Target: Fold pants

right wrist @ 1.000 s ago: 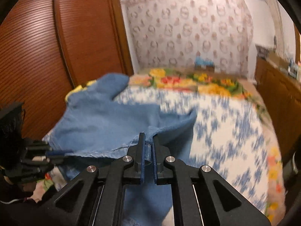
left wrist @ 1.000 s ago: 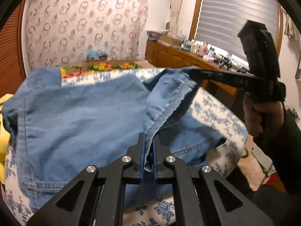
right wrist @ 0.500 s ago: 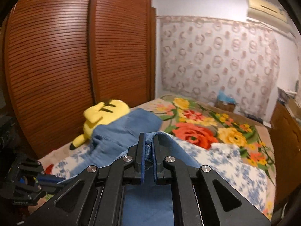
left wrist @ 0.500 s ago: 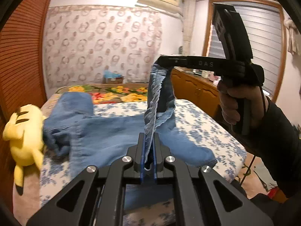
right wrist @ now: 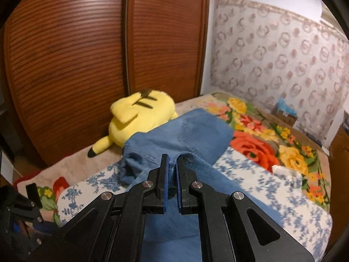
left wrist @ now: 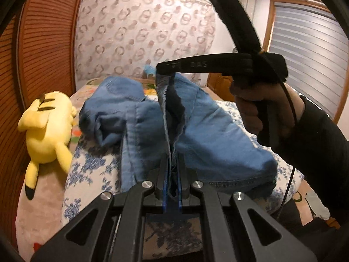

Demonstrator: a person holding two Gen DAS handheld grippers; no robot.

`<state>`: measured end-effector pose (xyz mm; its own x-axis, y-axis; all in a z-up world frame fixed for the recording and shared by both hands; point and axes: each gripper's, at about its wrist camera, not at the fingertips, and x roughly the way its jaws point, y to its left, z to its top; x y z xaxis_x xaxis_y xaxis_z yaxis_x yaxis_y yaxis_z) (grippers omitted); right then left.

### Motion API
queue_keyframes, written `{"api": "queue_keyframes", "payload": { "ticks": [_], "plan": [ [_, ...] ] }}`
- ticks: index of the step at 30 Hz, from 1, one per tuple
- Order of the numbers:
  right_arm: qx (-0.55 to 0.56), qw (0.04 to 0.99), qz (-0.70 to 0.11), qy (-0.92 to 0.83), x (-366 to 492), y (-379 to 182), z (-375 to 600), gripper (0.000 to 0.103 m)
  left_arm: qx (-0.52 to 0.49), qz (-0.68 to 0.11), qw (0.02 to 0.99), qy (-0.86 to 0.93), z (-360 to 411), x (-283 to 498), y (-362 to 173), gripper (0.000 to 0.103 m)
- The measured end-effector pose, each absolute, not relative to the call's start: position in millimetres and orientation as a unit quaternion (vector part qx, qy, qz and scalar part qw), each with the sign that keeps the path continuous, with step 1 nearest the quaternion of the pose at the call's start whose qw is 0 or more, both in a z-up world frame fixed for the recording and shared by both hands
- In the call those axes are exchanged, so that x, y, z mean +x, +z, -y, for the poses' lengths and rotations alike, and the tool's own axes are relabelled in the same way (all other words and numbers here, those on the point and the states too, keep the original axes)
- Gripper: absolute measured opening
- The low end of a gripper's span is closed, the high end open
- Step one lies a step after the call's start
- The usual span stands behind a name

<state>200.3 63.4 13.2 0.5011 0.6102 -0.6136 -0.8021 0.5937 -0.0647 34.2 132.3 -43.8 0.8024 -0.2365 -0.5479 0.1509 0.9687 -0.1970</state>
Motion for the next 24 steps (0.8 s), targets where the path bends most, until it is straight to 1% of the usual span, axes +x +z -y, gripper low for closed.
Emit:
{"api": "queue_keyframes", "payload": {
  "ticks": [5,11,12,13,14,15,17,21,22,23,24],
  "plan": [
    [-0.181,0.839,-0.298,0.418,202.2,-11.8,-84.8,0.003,-0.074,-0.312,0.942,-0.094,-136.0,36.5,-53.7,0.004],
    [-0.179,0.839,-0.308,0.412,203.2,-21.7,-93.1,0.004,-0.068,-0.317,0.943,-0.080,-137.2,36.1,-52.0,0.006],
    [-0.175,0.838,-0.309,0.414,203.4,-20.7,-91.9,0.007,-0.067,-0.317,0.943,-0.077,-137.3,35.9,-51.4,0.008],
    [-0.171,0.837,-0.309,0.418,203.5,-19.4,-90.0,0.011,-0.066,-0.317,0.943,-0.076,-137.8,36.2,-50.7,0.014],
    [-0.167,0.839,-0.306,0.418,203.4,-16.5,-85.1,0.020,-0.066,-0.317,0.943,-0.074,-138.4,36.8,-49.8,0.019],
    [-0.167,0.843,-0.303,0.412,203.2,-14.3,-80.9,0.031,-0.066,-0.317,0.943,-0.073,-138.7,37.5,-49.0,0.022],
    [-0.161,0.854,-0.295,0.398,203.0,-8.1,-66.0,0.037,-0.061,-0.318,0.944,-0.071,-138.0,39.3,-48.1,0.036],
    [-0.153,0.864,-0.289,0.382,195.7,-3.1,-30.7,0.048,-0.057,-0.319,0.943,-0.074,-133.1,43.8,-49.0,0.046],
    [-0.152,0.866,-0.288,0.379,193.7,-3.2,-22.6,0.050,-0.055,-0.319,0.943,-0.074,-131.7,45.1,-49.2,0.050],
    [-0.151,0.868,-0.289,0.375,191.1,-4.2,-12.2,0.054,-0.052,-0.319,0.943,-0.074,-129.2,46.6,-50.0,0.055],
    [-0.148,0.870,-0.291,0.370,189.3,-5.7,-2.2,0.058,-0.052,-0.319,0.943,-0.075,-126.9,47.8,-50.6,0.058]
  ]
}}
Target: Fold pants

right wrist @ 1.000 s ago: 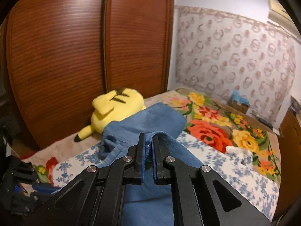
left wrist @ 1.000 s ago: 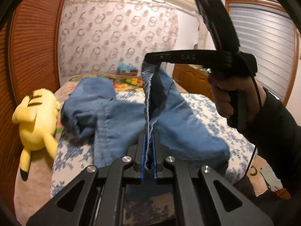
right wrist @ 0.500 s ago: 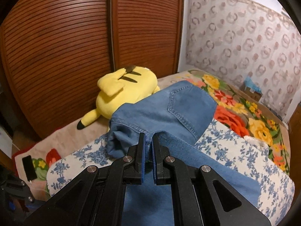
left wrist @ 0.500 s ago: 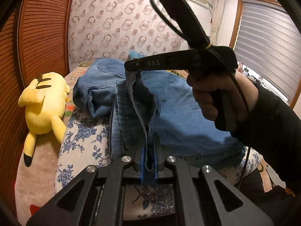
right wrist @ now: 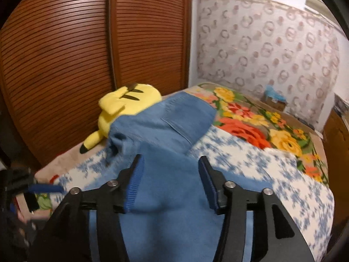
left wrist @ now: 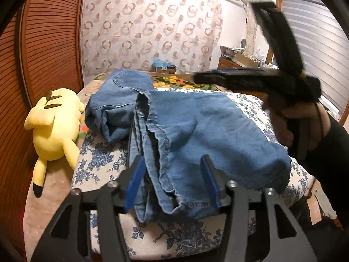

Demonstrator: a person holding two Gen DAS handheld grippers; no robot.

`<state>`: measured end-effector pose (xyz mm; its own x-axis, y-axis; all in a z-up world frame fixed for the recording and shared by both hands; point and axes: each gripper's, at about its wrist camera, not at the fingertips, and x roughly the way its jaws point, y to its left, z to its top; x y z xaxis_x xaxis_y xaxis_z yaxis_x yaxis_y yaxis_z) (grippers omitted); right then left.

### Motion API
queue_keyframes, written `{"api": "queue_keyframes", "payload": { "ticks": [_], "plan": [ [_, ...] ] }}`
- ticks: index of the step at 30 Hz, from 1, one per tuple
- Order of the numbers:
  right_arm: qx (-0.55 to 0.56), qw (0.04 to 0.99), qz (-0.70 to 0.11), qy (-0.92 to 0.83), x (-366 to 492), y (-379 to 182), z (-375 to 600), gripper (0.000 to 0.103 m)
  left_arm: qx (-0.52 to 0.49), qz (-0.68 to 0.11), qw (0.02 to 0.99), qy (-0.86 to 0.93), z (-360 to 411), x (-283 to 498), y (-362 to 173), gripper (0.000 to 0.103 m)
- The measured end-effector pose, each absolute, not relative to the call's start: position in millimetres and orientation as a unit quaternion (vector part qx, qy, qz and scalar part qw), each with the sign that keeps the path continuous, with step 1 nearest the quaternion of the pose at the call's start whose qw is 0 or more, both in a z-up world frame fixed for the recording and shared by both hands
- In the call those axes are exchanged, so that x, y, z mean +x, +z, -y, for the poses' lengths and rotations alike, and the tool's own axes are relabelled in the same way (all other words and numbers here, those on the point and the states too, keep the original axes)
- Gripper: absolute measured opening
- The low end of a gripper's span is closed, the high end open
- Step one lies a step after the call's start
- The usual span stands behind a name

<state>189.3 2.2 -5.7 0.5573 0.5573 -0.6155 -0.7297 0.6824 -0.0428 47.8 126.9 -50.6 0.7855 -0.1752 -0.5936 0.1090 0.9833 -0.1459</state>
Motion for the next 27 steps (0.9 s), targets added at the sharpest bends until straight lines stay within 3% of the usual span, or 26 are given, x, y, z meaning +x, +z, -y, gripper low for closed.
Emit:
{"api": "queue_keyframes", "payload": {
  "ticks": [3,6,27],
  "plan": [
    [-0.141,0.873,-0.304,0.354,184.9,-13.8,27.2,0.068,-0.051,-0.319,0.943,-0.081,-121.2,52.7,-50.8,0.059],
    [-0.136,0.877,-0.315,0.337,176.9,-25.1,53.9,0.071,-0.049,-0.323,0.942,-0.080,-113.9,58.1,-51.9,0.059],
    [-0.073,0.887,-0.370,0.265,134.4,-85.2,160.6,0.070,-0.023,-0.355,0.928,-0.106,-52.5,80.6,-72.4,0.059]
  ]
}}
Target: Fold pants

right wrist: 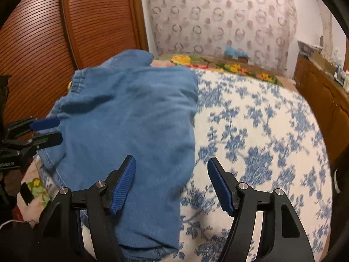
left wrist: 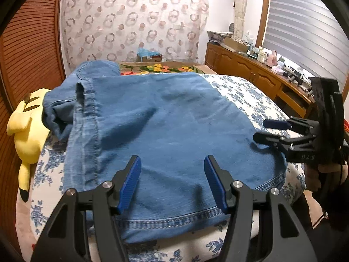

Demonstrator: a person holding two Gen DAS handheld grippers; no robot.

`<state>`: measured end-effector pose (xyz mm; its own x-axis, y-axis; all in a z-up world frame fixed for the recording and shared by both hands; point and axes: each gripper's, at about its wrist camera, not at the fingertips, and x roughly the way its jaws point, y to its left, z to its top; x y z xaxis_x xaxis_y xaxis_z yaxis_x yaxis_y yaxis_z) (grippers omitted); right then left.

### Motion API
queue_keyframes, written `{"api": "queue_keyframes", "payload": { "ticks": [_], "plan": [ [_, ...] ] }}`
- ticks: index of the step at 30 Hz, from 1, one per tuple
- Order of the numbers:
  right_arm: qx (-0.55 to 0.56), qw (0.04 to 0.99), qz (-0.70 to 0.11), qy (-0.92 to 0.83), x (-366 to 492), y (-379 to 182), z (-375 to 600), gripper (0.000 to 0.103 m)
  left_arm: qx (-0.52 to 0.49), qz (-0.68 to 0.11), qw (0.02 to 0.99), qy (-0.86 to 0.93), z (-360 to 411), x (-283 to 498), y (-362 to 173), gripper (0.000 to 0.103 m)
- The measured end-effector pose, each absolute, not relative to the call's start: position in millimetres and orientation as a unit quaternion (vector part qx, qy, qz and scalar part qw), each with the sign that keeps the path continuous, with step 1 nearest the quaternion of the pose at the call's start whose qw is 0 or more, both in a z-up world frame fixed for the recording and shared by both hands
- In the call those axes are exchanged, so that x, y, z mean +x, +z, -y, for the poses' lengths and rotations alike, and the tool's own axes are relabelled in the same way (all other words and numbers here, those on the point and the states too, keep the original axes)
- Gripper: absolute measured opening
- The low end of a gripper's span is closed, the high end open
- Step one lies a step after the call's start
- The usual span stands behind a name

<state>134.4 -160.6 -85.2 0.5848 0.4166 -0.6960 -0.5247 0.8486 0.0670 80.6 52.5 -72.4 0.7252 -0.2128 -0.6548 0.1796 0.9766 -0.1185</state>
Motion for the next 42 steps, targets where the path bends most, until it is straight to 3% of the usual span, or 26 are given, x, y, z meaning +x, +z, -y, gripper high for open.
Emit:
{"api": "queue_keyframes", "payload": {
  "ticks": [9,31,37,39,42],
  "plan": [
    [-0.057,0.871,-0.396,0.285,116.8,-100.3,170.3,0.063,-0.021,-0.372,0.922,-0.108,-42.5,88.6,-85.2,0.059],
    [-0.031,0.867,-0.417,0.271,155.8,-114.2,158.5,0.062,-0.014,-0.375,0.920,-0.111,-37.6,95.7,-96.1,0.059],
    [-0.020,0.852,-0.423,0.306,150.7,-115.0,154.7,0.031,-0.023,-0.373,0.920,-0.115,-47.7,92.3,-94.8,0.059],
    [-0.014,0.852,-0.417,0.315,148.0,-109.6,155.1,0.016,-0.023,-0.372,0.921,-0.113,-50.8,91.1,-92.6,0.059],
    [-0.007,0.861,-0.392,0.324,141.3,-90.5,156.8,0.009,-0.024,-0.371,0.923,-0.098,-58.3,86.4,-85.3,0.059]
  ]
}}
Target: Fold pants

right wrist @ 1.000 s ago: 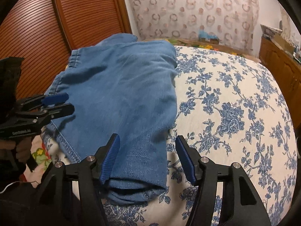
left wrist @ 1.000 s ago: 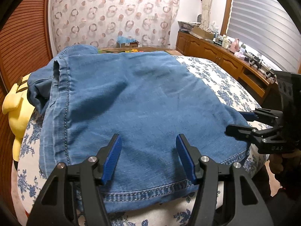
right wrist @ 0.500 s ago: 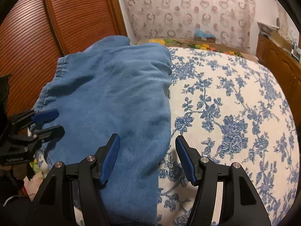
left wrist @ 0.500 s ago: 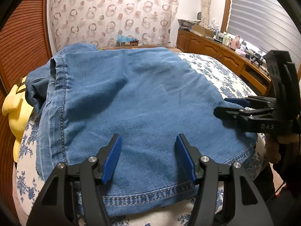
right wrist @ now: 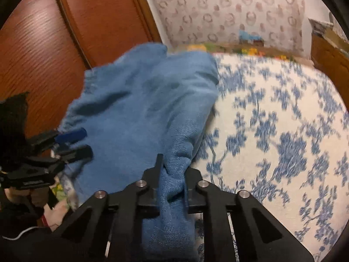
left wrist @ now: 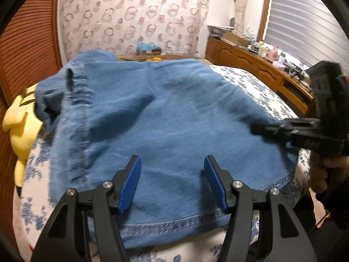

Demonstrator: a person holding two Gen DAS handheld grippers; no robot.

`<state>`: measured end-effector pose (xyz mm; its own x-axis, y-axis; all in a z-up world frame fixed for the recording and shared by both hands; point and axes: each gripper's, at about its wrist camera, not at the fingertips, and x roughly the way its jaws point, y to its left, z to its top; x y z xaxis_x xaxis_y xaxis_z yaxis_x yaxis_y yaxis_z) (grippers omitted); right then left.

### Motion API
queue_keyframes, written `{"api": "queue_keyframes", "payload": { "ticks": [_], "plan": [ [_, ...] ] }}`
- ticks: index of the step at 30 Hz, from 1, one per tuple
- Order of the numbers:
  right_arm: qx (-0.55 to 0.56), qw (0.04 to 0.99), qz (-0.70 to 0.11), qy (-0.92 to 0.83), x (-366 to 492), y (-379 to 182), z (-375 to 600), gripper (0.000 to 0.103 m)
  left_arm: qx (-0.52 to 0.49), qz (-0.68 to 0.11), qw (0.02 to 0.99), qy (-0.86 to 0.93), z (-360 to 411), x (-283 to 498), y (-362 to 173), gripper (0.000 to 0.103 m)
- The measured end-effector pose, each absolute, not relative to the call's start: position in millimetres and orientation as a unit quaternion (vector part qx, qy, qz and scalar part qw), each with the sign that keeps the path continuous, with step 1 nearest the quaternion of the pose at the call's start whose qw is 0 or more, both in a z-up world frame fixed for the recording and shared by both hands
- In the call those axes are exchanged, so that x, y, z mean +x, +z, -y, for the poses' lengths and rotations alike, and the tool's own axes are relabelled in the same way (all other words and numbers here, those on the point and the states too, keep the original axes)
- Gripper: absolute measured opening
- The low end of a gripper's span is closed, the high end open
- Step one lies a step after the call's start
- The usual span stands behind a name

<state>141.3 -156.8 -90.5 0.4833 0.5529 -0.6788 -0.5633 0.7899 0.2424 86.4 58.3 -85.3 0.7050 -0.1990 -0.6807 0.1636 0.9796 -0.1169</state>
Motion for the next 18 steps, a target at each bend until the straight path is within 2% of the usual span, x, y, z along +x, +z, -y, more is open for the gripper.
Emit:
{"api": "queue_keyframes", "payload": {
  "ticks": [8,18],
  "plan": [
    [-0.018,0.878,-0.321,0.356,127.9,-28.9,122.8,0.008,-0.036,-0.327,0.942,-0.075,-96.2,61.0,-51.9,0.059],
    [-0.051,0.855,-0.281,0.433,115.7,6.7,23.4,0.007,-0.056,-0.303,0.951,-0.016,-157.3,37.9,-38.2,0.059]
  ]
}}
